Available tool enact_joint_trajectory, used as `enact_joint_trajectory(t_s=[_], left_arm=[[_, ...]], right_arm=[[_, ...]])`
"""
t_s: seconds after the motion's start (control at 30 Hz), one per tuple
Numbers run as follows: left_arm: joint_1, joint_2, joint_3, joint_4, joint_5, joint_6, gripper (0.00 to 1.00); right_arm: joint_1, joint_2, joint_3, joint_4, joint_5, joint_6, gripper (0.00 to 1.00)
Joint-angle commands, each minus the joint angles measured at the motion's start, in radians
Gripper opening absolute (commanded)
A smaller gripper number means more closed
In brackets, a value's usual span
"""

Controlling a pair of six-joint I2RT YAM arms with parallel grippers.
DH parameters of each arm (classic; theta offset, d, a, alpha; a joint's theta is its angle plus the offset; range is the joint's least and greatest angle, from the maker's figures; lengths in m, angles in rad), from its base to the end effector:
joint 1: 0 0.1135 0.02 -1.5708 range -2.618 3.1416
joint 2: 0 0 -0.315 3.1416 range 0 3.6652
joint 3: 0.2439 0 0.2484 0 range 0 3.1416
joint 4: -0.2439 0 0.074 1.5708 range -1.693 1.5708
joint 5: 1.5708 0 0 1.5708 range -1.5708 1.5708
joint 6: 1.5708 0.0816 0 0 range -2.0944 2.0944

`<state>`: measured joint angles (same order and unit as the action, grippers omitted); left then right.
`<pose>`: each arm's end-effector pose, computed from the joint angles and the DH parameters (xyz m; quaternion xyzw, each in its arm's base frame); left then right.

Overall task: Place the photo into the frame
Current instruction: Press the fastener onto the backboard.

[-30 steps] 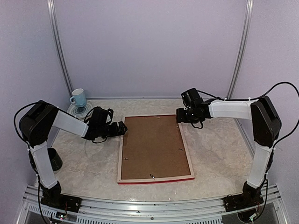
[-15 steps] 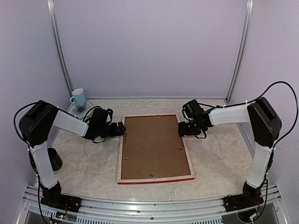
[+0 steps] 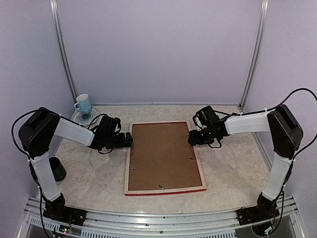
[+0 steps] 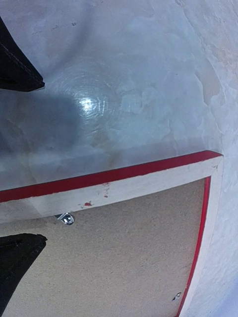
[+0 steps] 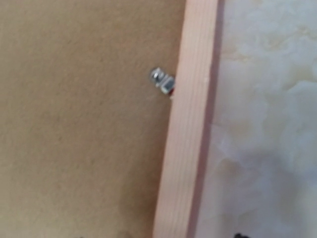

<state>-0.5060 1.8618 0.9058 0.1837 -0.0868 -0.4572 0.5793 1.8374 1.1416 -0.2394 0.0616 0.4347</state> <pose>0.3617 -0.1924 0.1446 0.0056 0.9206 -0.1445 0.3627 0.3532 0.2250 0.1838 -0.0590 0.9477 0.1261 0.2872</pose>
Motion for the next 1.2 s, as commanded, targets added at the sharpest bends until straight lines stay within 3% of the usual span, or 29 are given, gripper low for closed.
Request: enact_joint_trajectory(t_s=[0.0, 0.37, 1.17], left_arm=[[-0.037, -0.039, -0.072, -0.175, -0.005, -0.047, 0.99], [-0.114, -0.184, -0.139, -0.238, -0.008, -0.084, 0.99], [-0.137, -0.183, -0.164, -0.208, 0.015, -0.082, 0.99]], right_arm=[[0.002, -0.046, -0.029, 0.008, -0.049, -0.013, 0.66], [0.065, -0.143, -0.104, -0.063, -0.060, -0.059, 0.67], [0.123, -0.088, -0.119, -0.162, 0.001, -0.112, 0.59]])
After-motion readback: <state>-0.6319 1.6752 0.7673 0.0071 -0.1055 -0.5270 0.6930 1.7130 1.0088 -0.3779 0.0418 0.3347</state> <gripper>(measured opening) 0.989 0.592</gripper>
